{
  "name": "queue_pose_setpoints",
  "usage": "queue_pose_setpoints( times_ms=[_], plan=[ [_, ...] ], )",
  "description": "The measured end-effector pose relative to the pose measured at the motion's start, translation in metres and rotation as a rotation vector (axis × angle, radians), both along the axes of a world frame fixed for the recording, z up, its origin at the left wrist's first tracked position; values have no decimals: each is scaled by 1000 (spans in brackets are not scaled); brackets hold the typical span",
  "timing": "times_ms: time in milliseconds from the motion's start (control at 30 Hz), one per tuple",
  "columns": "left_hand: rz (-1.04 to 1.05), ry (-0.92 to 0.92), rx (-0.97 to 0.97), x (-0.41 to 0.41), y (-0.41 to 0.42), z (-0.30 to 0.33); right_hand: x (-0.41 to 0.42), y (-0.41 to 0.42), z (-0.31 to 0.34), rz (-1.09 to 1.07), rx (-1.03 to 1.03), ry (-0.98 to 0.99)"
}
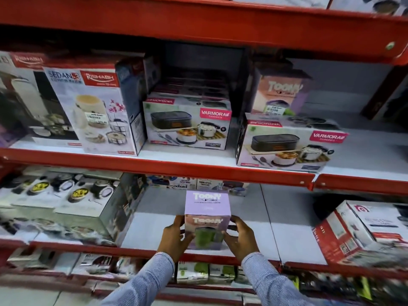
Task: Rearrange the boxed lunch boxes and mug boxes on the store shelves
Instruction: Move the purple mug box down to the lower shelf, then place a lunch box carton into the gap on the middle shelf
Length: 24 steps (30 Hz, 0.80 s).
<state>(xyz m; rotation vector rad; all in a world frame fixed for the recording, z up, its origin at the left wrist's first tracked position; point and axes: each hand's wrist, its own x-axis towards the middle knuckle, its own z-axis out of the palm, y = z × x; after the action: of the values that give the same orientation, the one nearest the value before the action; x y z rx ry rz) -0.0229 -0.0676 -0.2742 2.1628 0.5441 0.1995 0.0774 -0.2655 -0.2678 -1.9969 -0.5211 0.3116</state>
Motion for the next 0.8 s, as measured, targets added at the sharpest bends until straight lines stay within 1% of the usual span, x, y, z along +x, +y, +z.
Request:
queue_pose_setpoints(
  times_ms=[67,133,200,300,333,400,500,567,633,667,733,800],
  plan=[
    [31,15,29,-5,1,1,-1,-6,2,25,-41,-22],
    [118,-29,120,-17,0,14,-4,-16,9,11,-114,-131],
    [160,-207,263,-29,-4,38,-6,-27,29,-69,-175,-358],
    [56,-505,632,-21,-11,86,2,-38,76,-194,-206,-716],
    [14,-550,729,-13,-13,104,6,-39,92,-223,-228,-804],
    [-42,-540,846,9,-23,142,19,-44,126,-307,-310,-900],
    [-55,-476,957,45,-38,180,38,-54,165,-472,-462,-926],
    [-70,-433,966,67,-47,193,53,-64,182,-552,-534,-915],
    [-96,-391,919,86,-56,197,68,-75,192,-610,-543,-879],
    [-113,-382,869,92,-60,197,74,-79,194,-629,-527,-858],
    [-143,-379,705,104,-68,196,87,-88,197,-670,-452,-801],
    [-167,-319,510,113,-74,197,101,-97,196,-669,-320,-663]
  ],
)
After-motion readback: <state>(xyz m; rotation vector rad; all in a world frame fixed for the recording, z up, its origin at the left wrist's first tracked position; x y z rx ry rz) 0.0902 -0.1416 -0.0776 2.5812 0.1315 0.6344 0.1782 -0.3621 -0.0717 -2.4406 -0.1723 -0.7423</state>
